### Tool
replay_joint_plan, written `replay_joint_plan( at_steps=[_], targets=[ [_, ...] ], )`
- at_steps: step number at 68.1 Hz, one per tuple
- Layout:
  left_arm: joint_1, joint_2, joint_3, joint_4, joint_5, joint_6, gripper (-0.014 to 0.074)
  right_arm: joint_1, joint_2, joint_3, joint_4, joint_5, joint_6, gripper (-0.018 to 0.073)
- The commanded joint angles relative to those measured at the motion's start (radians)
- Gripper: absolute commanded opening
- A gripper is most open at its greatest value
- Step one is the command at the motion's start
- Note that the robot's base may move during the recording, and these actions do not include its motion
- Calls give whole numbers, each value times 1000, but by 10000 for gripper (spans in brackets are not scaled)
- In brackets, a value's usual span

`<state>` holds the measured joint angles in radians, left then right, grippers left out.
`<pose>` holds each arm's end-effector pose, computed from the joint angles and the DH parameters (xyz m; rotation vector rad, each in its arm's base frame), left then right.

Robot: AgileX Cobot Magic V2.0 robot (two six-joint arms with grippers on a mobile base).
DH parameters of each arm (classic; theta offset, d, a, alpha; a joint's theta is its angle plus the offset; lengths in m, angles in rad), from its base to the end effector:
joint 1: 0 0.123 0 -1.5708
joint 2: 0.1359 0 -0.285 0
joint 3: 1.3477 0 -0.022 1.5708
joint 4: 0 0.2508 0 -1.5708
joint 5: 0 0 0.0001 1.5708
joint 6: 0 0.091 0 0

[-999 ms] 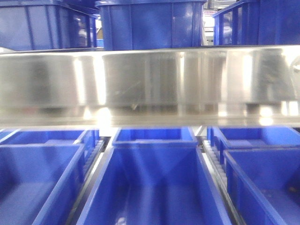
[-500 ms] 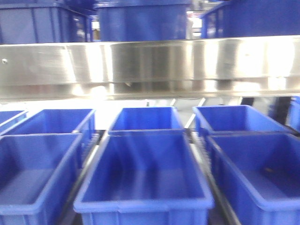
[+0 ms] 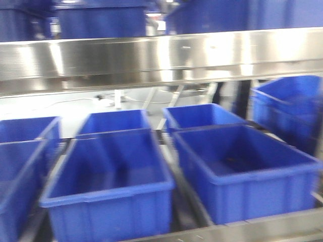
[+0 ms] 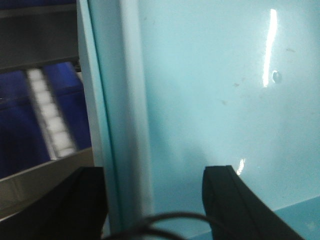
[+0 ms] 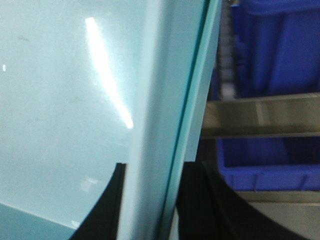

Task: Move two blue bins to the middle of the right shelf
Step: 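Drive the base away from the shelf holding the bin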

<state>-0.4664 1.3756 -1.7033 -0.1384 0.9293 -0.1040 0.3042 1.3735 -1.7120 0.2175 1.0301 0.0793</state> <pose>0.2479 -0.1361 0.4845 0.3628 2.0868 -0.5098 0.2582 0.0987 0.4809 -0.2307 2.1815 0.4844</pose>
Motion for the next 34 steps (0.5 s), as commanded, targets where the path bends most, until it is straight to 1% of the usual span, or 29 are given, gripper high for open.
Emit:
replay_joint_plan(
  at_steps=[1, 34],
  targets=[
    [-4, -26, -20, -54, -58, 46, -111, -1, -11, -11, 2, -73, -18, -154],
    [-4, -26, -20, -54, -58, 46, -111, -1, -11, -11, 2, -73, -18, -154]
  ],
)
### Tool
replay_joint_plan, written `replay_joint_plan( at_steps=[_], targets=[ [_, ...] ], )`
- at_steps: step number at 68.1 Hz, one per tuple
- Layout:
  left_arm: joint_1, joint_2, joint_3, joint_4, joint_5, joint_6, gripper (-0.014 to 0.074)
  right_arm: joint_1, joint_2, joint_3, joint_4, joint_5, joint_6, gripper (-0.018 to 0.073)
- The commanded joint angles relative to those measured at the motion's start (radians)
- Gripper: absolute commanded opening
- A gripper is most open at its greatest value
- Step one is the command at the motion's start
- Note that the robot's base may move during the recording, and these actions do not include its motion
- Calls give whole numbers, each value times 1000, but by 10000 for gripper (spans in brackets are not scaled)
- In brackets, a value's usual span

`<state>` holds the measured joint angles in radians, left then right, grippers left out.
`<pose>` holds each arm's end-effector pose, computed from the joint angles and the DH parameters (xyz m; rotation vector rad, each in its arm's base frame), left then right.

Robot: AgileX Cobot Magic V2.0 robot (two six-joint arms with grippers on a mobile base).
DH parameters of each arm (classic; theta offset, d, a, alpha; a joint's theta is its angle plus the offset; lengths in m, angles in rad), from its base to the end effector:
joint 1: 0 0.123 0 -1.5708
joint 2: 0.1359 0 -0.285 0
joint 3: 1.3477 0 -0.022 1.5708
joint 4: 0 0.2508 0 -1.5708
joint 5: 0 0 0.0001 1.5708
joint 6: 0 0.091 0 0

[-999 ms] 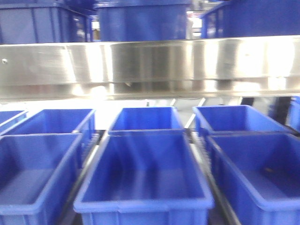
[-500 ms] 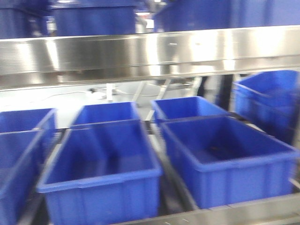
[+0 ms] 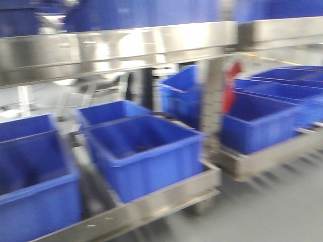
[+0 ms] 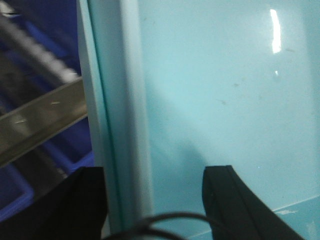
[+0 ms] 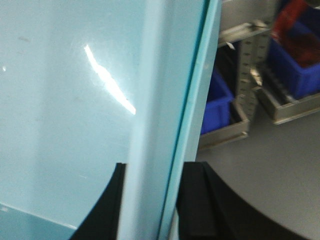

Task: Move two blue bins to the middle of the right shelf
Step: 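Drive the base away from the shelf holding the bin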

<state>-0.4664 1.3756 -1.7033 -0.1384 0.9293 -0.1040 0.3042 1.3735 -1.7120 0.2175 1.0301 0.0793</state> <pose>0.2479 -0.1361 0.4845 0.3628 2.0868 -0.5098 0.2582 0.0987 0.4809 -0.2307 2.1815 0.4844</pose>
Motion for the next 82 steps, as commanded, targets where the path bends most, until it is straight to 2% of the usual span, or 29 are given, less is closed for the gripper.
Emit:
replay_joint_plan(
  at_steps=[1, 82],
  targets=[
    [-4, -26, -20, -54, -58, 46, -111, -1, -11, -11, 2, -73, -18, -154],
    [-4, -26, -20, -54, -58, 46, -111, -1, -11, -11, 2, -73, -18, -154]
  ],
)
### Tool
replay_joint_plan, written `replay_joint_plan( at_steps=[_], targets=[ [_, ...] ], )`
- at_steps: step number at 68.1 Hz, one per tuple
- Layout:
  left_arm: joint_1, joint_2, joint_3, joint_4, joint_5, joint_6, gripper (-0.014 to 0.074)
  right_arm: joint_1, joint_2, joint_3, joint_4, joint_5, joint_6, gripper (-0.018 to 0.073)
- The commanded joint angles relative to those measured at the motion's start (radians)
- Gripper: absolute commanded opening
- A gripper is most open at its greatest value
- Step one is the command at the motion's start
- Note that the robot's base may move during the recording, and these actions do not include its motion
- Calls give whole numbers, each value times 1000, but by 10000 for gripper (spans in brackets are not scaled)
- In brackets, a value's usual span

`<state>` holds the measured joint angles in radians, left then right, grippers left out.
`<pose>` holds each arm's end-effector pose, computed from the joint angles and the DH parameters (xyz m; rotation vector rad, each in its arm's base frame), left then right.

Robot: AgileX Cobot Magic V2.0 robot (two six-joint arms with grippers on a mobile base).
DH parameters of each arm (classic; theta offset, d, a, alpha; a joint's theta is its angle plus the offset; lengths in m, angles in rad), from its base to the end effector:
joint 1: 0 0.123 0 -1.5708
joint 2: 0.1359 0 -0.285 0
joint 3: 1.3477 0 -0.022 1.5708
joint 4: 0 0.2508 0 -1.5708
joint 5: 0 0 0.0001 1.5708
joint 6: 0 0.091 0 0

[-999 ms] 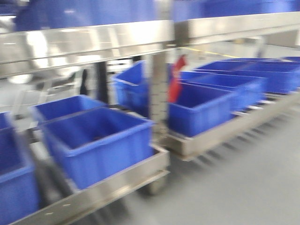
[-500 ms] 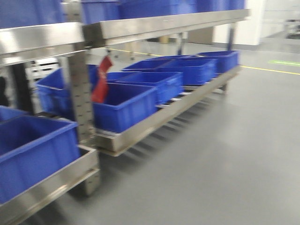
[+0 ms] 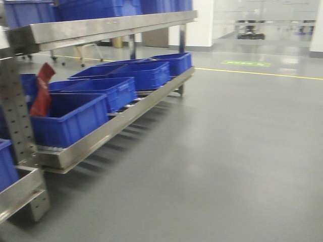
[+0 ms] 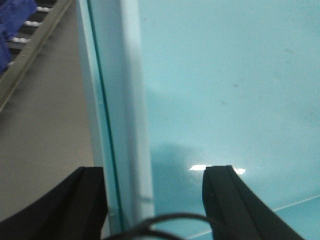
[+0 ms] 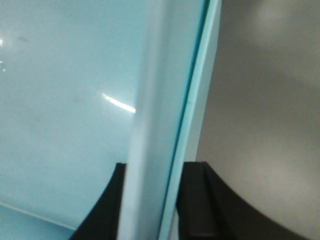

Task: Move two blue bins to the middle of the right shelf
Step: 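Drive the base away from the shelf holding the bin, then drive the base across the floor carrying the light-blue bin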

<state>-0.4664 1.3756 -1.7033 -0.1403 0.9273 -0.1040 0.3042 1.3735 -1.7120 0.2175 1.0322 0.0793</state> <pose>0.2480 -0.1362 0.4847 0.3620 2.0850 -0.5124 0.2581 0.0987 0.4808 -0.2312 2.1836 0.4842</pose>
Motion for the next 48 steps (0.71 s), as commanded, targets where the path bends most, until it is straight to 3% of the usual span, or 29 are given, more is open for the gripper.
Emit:
replay_joint_plan(
  at_steps=[1, 48],
  targets=[
    [-4, -26, -20, -53, -56, 46, -111, -1, -11, -11, 2, -75, -18, -154],
    [-4, -26, -20, -53, -56, 46, -111, -1, -11, -11, 2, -75, -18, -154]
  ],
)
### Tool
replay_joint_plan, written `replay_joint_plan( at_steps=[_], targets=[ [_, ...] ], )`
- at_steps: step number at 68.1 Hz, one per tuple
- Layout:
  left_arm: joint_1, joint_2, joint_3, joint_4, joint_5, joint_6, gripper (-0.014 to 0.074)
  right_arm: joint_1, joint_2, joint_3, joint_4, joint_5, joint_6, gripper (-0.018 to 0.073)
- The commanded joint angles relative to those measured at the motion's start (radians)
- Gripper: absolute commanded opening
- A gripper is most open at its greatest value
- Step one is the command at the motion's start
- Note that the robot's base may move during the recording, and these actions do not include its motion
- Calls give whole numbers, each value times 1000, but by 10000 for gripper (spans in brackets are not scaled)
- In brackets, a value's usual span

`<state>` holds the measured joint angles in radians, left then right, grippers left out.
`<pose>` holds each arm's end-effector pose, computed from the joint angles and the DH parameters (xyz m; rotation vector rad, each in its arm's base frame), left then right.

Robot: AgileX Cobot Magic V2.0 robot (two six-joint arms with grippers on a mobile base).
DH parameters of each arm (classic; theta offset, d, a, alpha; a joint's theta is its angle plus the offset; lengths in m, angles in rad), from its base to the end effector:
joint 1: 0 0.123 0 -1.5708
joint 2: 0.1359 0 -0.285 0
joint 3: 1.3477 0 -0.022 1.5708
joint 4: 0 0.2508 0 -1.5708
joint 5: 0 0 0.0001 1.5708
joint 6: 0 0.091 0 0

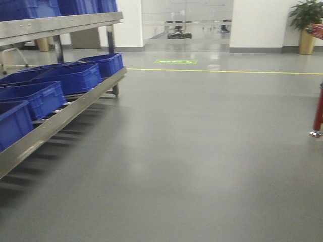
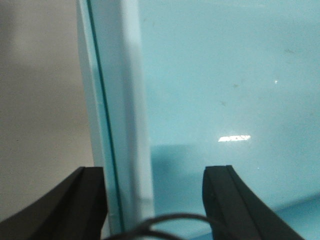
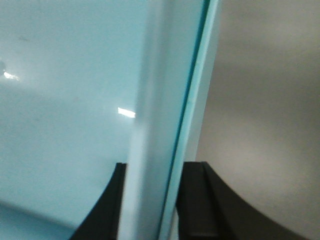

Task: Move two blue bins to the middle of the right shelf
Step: 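Drive the base across the floor carrying the light-blue bin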

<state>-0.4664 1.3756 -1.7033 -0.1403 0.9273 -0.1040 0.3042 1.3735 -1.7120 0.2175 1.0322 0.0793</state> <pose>0.2480 -0.1362 0.4847 0.3620 2.0850 -0.5124 0.2581 0.0987 0.4808 -0.2312 2.1836 0.4842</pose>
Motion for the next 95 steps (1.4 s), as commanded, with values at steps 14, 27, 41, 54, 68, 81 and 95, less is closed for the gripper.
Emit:
replay_joint_plan(
  at_steps=[14, 27, 41, 54, 68, 81, 95],
  targets=[
    [-4, -26, -20, -53, -56, 46, -111, -1, -11, -11, 2, -75, -18, -154],
    [-4, -26, -20, -53, -56, 46, -111, -1, -11, -11, 2, -75, -18, -154],
    [-4, -26, -20, -53, -56, 46, -111, -1, -11, -11, 2, -75, -18, -154],
    [-4, -26, -20, -53, -56, 46, -111, -1, -11, -11, 2, -75, -18, -154],
    [-4, -26, -20, -53, -56, 46, -111, -1, -11, -11, 2, -75, -18, -154],
    [-4, -26, -20, -53, -56, 46, -111, -1, -11, -11, 2, -75, -18, -154],
    [-4, -26, -20, -53, -56, 46, -111, -1, -11, -11, 2, -75, -18, -154]
  ],
)
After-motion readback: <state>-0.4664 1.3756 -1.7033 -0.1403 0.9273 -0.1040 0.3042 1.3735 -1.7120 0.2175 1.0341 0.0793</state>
